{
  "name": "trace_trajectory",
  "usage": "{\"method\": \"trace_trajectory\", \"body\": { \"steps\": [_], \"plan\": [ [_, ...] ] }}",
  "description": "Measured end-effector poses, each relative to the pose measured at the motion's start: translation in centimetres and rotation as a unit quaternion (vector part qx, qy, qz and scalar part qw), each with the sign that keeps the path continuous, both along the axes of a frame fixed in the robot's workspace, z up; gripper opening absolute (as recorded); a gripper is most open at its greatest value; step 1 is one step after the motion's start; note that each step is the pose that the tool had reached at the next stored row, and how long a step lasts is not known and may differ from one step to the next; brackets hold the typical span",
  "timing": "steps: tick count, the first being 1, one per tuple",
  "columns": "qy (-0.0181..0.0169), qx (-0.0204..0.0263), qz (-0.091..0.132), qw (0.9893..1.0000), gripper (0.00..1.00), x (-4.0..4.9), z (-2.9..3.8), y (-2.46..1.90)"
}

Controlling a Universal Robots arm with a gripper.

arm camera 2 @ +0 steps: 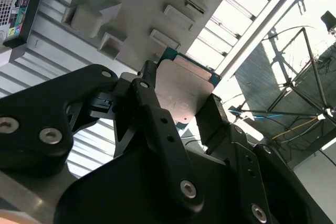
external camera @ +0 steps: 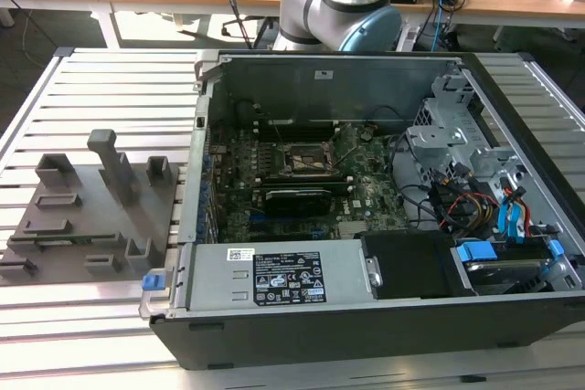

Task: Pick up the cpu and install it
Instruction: 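Pick up the cpu and move it towards the insertion slot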

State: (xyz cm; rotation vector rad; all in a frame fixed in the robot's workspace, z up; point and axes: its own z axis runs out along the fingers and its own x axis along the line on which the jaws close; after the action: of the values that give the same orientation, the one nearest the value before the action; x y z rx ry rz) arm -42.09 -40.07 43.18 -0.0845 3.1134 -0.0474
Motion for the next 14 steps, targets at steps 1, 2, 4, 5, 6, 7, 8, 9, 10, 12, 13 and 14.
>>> {"method": "trace_trajectory", "body": {
  "steps": [1,2,4,5,6,7,8,9,10,12,13,14],
  "plan": [
    [0.0000,0.0000,0.000,1.0000,0.55,0.00,0.00,0.00],
    [0.0000,0.0000,0.000,1.0000,0.55,0.00,0.00,-0.01],
    [0.0000,0.0000,0.000,1.0000,0.55,0.01,0.00,-0.01],
    [0.0000,0.0000,0.000,1.0000,0.55,0.03,0.00,-0.01],
    [0.0000,0.0000,0.000,1.0000,0.55,0.10,0.00,-0.02],
    [0.0000,0.0000,0.000,1.0000,0.55,0.28,0.00,-0.01],
    [0.0000,0.0001,0.000,1.0000,0.55,0.49,0.00,0.00],
    [0.0000,0.0000,0.000,1.0000,0.55,0.71,0.00,0.00],
    [0.0000,0.0000,0.000,1.0000,0.55,1.18,0.00,0.01],
    [0.0000,0.0000,0.000,1.0000,0.55,1.85,0.00,0.02],
    [0.0000,0.0000,0.000,1.0000,0.55,2.15,0.00,0.02],
    [0.0000,-0.0001,0.000,1.0000,0.55,2.45,0.00,0.02]
  ]
}}
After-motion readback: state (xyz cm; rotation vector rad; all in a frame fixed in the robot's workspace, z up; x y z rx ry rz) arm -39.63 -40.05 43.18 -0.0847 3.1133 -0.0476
